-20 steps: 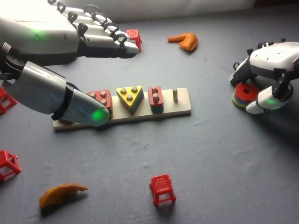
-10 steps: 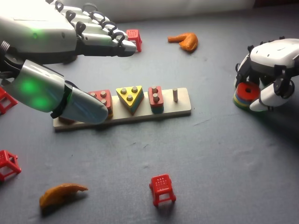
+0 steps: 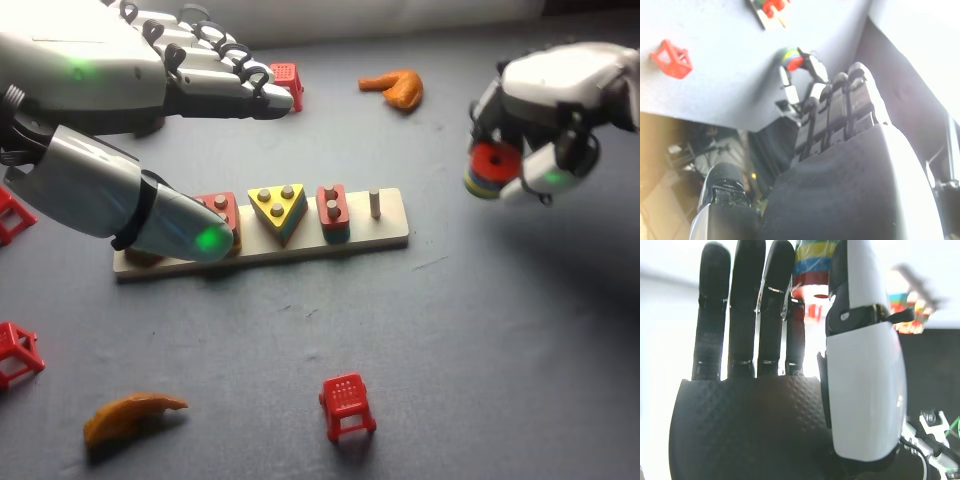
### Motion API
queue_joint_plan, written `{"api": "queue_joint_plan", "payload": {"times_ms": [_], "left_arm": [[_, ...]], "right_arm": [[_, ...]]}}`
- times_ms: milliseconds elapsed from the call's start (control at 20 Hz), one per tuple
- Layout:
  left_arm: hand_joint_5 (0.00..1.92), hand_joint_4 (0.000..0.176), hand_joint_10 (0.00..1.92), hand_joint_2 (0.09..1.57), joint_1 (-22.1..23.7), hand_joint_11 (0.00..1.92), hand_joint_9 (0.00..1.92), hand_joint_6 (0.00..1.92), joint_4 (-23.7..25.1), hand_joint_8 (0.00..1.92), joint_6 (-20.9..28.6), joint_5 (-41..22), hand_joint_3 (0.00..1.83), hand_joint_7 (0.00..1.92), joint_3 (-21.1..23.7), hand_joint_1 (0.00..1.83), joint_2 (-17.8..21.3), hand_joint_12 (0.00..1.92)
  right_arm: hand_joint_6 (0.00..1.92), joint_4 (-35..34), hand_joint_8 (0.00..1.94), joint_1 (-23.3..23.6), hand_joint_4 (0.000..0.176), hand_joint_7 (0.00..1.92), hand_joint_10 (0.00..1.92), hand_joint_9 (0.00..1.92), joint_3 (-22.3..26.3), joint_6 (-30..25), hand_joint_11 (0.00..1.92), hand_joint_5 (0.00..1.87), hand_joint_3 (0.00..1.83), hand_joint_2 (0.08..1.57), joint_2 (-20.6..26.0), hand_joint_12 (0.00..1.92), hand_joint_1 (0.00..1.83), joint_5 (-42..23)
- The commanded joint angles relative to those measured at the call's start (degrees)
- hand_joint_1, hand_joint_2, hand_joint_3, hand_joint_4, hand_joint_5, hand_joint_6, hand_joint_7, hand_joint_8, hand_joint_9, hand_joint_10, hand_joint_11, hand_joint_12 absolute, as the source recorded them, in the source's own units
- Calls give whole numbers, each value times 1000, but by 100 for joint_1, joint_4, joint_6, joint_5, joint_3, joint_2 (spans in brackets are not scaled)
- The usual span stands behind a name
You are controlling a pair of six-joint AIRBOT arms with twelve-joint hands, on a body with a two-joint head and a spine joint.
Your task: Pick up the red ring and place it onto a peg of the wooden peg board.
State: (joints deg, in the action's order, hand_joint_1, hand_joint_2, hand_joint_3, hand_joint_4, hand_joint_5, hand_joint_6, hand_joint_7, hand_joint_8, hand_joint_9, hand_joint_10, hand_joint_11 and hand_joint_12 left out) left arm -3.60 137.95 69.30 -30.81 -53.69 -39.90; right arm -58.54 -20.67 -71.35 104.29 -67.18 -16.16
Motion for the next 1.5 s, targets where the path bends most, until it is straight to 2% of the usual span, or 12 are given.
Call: {"api": "queue_joint_plan", "payload": {"times_ms": [0, 50, 100, 500, 650, 950, 1250, 1400, 1450], "left_arm": [[0, 0, 0, 1104, 95, 0, 0, 0, -159, 0, 15, 394, 6, 0, -26, 0, -27, 0], [0, 0, 0, 1104, 105, 0, 0, 0, -159, 0, 15, 394, 6, 0, -35, 0, -39, 0], [0, 0, 0, 1107, 109, 0, 0, 0, -159, 0, 16, 394, 6, 0, -43, 0, -46, 0], [0, 0, 0, 1099, 130, 0, 0, 0, -159, 0, 16, 394, 1, 0, -98, 0, -61, 0], [0, 0, 0, 1106, 130, 0, 0, 0, -159, 0, 16, 394, 4, 0, -109, 0, -64, 0], [0, 0, 0, 1109, 130, 0, 0, 0, -159, 0, 16, 394, 5, 0, -116, 0, -65, 0], [0, 0, 0, 1112, 134, 0, 0, 0, -158, 0, 15, 408, 5, 0, -111, 0, -66, 0], [0, 0, 0, 1113, 134, 0, 0, 0, -158, 0, 15, 416, 5, 0, -114, 0, -67, 0], [0, 0, 0, 1112, 134, 0, 0, 0, -158, 0, 15, 417, 5, 0, -115, 0, -67, 0]], "right_arm": [[999, 102, 937, 116, 0, 1059, 812, 962, -4, 77, 639, 946, 1, 1107, -32, 1424, 1227, -309], [999, 101, 937, 206, 0, 1059, 812, 962, -19, 115, 639, 946, 1, 1107, -107, 1424, 1227, -290], [1000, 100, 867, 296, 0, 1063, 1192, 908, -47, 137, 642, 928, 2, 1102, -198, 1427, 1371, -201], [1060, 95, 929, 771, 0, 1024, 1240, 881, -328, 369, 617, 899, 1, 1117, -806, 1452, 1373, 274], [1063, 95, 963, 746, 0, 1016, 1249, 874, -359, 434, 621, 887, 2, 1121, -900, 1461, 1371, 303], [1029, 97, 870, 551, 0, 1053, 1193, 908, -356, 496, 655, 931, 0, 1103, -924, 1402, 1377, 265], [1052, 98, 932, 423, 0, 1025, 1248, 869, -356, 543, 611, 909, 1, 1117, -927, 1458, 1372, 199], [1026, 98, 864, 385, 0, 1042, 1201, 910, -356, 545, 639, 945, 0, 1102, -930, 1436, 1376, 169], [1054, 98, 918, 371, 0, 1012, 1232, 886, -357, 555, 621, 927, 3, 1112, -938, 1472, 1372, 159]]}}
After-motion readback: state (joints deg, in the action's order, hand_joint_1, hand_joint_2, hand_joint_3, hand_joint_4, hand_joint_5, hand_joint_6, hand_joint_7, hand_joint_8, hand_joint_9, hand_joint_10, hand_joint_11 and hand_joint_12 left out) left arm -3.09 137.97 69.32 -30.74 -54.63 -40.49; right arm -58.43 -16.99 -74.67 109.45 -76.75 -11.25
